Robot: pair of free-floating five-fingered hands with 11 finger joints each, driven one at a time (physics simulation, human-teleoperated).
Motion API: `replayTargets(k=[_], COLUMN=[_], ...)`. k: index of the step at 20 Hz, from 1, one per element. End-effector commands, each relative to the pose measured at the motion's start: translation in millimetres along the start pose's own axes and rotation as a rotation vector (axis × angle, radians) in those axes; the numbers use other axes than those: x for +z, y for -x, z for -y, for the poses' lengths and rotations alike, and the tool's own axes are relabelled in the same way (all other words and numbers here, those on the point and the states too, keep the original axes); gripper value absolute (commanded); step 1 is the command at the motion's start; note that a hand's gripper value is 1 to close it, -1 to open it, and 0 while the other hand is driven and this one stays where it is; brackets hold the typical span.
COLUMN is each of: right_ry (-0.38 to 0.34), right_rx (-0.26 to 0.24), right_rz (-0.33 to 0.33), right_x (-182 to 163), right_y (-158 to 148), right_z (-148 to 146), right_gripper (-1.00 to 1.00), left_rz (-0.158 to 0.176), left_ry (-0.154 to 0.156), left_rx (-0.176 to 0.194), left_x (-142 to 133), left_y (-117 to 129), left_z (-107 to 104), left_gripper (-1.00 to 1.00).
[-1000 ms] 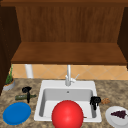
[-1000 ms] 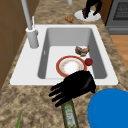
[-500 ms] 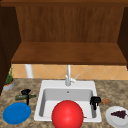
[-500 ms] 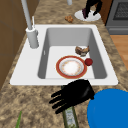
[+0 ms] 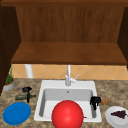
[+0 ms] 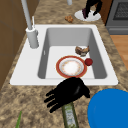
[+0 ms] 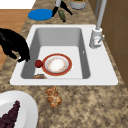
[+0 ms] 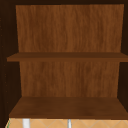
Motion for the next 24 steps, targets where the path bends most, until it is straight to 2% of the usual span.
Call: replayTargets(k=[1, 2, 3, 4, 7, 8, 9, 10, 13, 14, 15, 16, 17, 21, 24], right_ry=[0.0, 0.0, 0.0, 0.0, 0.0, 0.0, 0.0, 0.0, 0.0, 0.0, 0.0, 0.0, 0.0, 0.0, 0.0], right_rx=[0.0, 0.0, 0.0, 0.0, 0.0, 0.0, 0.0, 0.0, 0.0, 0.0, 0.0, 0.0, 0.0, 0.0, 0.0], right_rz=[0.0, 0.0, 0.0, 0.0, 0.0, 0.0, 0.0, 0.0, 0.0, 0.0, 0.0, 0.0, 0.0, 0.0, 0.0], right_x=[0, 0, 0, 0, 0, 0, 0, 0, 0, 0, 0, 0, 0, 0, 0], right_y=[0, 0, 0, 0, 0, 0, 0, 0, 0, 0, 0, 0, 0, 0, 0], right_z=[0, 0, 0, 0, 0, 0, 0, 0, 0, 0, 0, 0, 0, 0, 0], right_gripper=[0.0, 0.0, 0.0, 0.0, 0.0, 0.0, 0.0, 0.0, 0.0, 0.0, 0.0, 0.0, 0.0, 0.0, 0.0], left_rz=[0.01, 0.017, 0.008, -0.005, -0.017, -0.009, 0.003, 0.02, 0.029, 0.037, 0.048, 0.049, 0.055, 0.074, 0.09], left_ry=[-0.023, -0.029, -0.04, -0.045, -0.058, -0.068, -0.081, -0.094, -0.104, -0.099, -0.093, -0.107, -0.116, -0.191, -0.241], left_rx=[0.01, 0.003, -0.001, -0.013, -0.031, -0.036, -0.053, -0.091, -0.143, -0.134, -0.091, -0.05, -0.036, 0.025, 0.047], left_x=[4, 5, 4, 1, -2, -2, -2, -1, -1, 7, 21, 31, 37, 51, 55], left_y=[9, 10, 14, 19, 36, 41, 46, 47, 54, 55, 53, 52, 49, 57, 59], left_z=[-1, 4, 7, 7, 3, 4, 6, 11, 18, 22, 30, 29, 26, 13, 13], left_gripper=[-1.0, -1.0, -1.0, -1.0, -1.0, -1.0, -1.0, -1.0, -1.0, -1.0, -1.0, -1.0, -1.0, -1.0, -1.0])
